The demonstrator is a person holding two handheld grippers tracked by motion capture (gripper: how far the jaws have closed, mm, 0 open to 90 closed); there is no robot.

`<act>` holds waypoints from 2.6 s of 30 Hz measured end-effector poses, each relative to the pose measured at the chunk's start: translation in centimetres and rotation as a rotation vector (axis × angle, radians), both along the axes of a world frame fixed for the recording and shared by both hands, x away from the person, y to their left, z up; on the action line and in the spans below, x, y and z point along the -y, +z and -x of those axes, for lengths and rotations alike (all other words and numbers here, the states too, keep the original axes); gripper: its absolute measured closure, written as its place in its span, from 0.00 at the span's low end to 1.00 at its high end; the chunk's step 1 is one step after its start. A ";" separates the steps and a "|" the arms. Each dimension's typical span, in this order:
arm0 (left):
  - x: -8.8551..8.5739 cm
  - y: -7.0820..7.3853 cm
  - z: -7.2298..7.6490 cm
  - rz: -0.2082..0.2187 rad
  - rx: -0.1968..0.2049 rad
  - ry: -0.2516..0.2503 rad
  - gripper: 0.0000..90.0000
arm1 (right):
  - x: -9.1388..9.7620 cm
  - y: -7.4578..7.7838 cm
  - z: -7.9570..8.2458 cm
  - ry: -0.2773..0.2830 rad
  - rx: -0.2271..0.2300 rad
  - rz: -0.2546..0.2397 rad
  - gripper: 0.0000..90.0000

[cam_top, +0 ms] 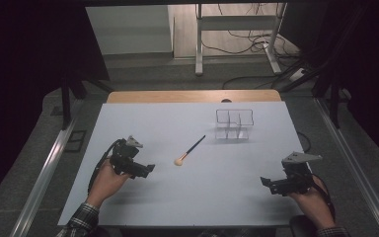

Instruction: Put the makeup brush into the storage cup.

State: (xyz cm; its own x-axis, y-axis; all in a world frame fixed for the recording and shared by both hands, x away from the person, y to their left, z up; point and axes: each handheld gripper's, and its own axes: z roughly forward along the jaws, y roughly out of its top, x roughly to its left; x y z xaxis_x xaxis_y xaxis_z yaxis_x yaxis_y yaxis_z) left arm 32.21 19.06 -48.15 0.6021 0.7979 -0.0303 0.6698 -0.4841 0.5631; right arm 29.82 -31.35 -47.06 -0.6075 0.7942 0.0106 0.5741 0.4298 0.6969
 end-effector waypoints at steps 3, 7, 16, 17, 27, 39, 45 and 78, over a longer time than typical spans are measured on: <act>0.3 0.0 -0.4 -0.001 -0.010 -0.011 0.01 | 0.0 0.0 0.0 0.001 -0.001 0.001 0.00; 0.9 0.1 -1.1 0.000 -0.020 -0.023 0.01 | 0.0 0.0 0.0 0.000 -0.001 -0.001 0.00; 2.5 0.0 -2.3 -0.025 -0.033 -0.053 0.01 | 0.0 0.0 0.0 0.000 -0.001 0.000 0.00; 2.6 0.0 -2.4 -0.029 -0.034 -0.057 0.01 | 0.0 0.0 0.0 0.000 -0.002 0.000 0.00; 4.3 -0.1 -3.7 -0.048 -0.049 -0.084 0.01 | -0.1 -0.1 0.0 -0.001 -0.007 -0.001 0.00; 5.7 -0.4 -5.0 -0.071 -0.071 -0.105 0.01 | -0.1 -0.1 0.0 0.001 -0.011 -0.001 0.00; 6.7 -0.5 -5.9 -0.083 -0.087 -0.113 0.01 | 0.0 -0.1 0.0 0.000 -0.008 -0.001 0.00; 11.8 -0.7 -9.2 -0.191 -0.161 -0.199 0.02 | -0.1 -0.1 0.0 0.011 -0.017 0.005 0.00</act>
State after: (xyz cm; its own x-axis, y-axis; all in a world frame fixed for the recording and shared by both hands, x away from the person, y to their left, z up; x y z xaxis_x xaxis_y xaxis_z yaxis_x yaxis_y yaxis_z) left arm 41.45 7.22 -48.87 0.7467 0.6651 0.0016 0.6242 -0.7016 0.3437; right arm 29.84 -31.25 -47.20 -0.6162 0.7875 0.0166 0.5807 0.4399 0.6850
